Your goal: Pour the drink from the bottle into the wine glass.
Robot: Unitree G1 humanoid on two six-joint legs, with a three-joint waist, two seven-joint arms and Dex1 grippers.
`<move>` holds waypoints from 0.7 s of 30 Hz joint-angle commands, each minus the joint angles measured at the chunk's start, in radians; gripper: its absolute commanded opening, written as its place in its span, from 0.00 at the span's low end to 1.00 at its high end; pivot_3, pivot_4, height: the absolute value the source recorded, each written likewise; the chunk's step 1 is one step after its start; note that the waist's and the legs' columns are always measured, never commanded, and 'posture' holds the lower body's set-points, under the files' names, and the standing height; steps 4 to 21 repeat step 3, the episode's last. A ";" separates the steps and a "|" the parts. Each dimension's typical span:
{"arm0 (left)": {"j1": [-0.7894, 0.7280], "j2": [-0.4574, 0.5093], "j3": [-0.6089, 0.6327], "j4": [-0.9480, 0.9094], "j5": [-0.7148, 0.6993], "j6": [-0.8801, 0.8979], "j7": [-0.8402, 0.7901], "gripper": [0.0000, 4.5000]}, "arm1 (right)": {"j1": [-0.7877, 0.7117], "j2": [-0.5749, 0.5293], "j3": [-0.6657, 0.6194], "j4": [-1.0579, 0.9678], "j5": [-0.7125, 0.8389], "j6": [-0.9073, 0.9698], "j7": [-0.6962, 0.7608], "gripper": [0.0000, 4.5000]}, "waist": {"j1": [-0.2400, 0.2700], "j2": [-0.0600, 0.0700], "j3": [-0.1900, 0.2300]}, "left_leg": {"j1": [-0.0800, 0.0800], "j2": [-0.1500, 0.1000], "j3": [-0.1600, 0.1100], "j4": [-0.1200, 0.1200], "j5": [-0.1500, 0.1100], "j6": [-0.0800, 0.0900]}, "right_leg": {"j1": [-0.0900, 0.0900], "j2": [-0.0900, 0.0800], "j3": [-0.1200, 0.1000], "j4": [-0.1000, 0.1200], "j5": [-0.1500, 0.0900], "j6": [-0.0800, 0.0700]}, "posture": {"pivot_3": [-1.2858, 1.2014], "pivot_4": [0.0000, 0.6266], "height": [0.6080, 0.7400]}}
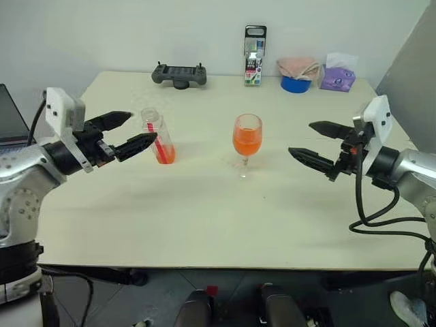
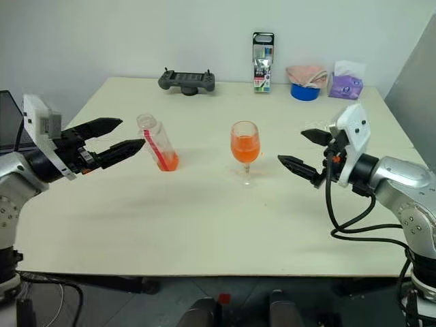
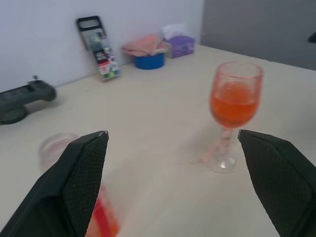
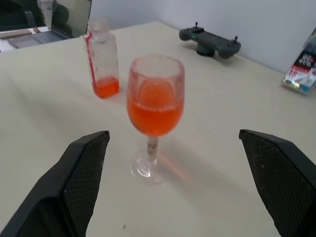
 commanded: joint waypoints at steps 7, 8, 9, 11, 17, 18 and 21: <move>-0.027 0.012 -0.053 -0.047 -0.033 0.041 -0.050 1.00 | -0.016 -0.008 -0.033 0.013 -0.007 -0.049 0.036 1.00 | -0.005 0.000 0.000 | 0.000 0.002 0.000 0.000 0.000 0.000 | -0.001 0.002 0.000 0.001 0.000 0.000 | 0.52 0.24 1.00; -0.027 0.012 -0.053 -0.047 -0.033 0.041 -0.050 1.00 | -0.016 -0.008 -0.033 0.013 -0.007 -0.049 0.036 1.00 | -0.005 0.000 0.000 | 0.000 0.002 0.000 0.000 0.000 0.000 | -0.001 0.002 0.000 0.001 0.000 0.000 | 0.52 0.24 1.00; -0.027 0.012 -0.053 -0.047 -0.033 0.041 -0.050 1.00 | -0.016 -0.008 -0.033 0.013 -0.007 -0.049 0.036 1.00 | -0.005 0.000 0.000 | 0.000 0.002 0.000 0.000 0.000 0.000 | -0.001 0.002 0.000 0.001 0.000 0.000 | 0.52 0.24 1.00; -0.027 0.012 -0.053 -0.047 -0.033 0.041 -0.050 1.00 | -0.016 -0.008 -0.033 0.013 -0.007 -0.049 0.036 1.00 | -0.005 0.000 0.000 | 0.000 0.002 0.000 0.000 0.000 0.000 | -0.001 0.002 0.000 0.001 0.000 0.000 | 0.52 0.24 1.00; -0.027 0.012 -0.053 -0.047 -0.033 0.041 -0.050 1.00 | -0.016 -0.008 -0.033 0.013 -0.007 -0.049 0.036 1.00 | -0.005 0.000 0.000 | 0.000 0.002 0.000 0.000 0.000 0.000 | -0.001 0.002 0.000 0.001 0.000 0.000 | 0.52 0.24 1.00; -0.027 0.012 -0.053 -0.047 -0.033 0.041 -0.050 1.00 | -0.016 -0.008 -0.033 0.013 -0.007 -0.049 0.036 1.00 | -0.005 0.000 0.000 | 0.000 0.002 0.000 0.000 0.000 0.000 | -0.001 0.002 0.000 0.001 0.000 0.000 | 0.52 0.24 1.00; -0.027 0.012 -0.053 -0.047 -0.033 0.041 -0.050 1.00 | -0.016 -0.008 -0.033 0.013 -0.007 -0.049 0.036 1.00 | -0.005 0.000 0.000 | 0.000 0.002 0.000 0.000 0.000 0.000 | -0.001 0.002 0.000 0.001 0.000 0.000 | 0.52 0.24 1.00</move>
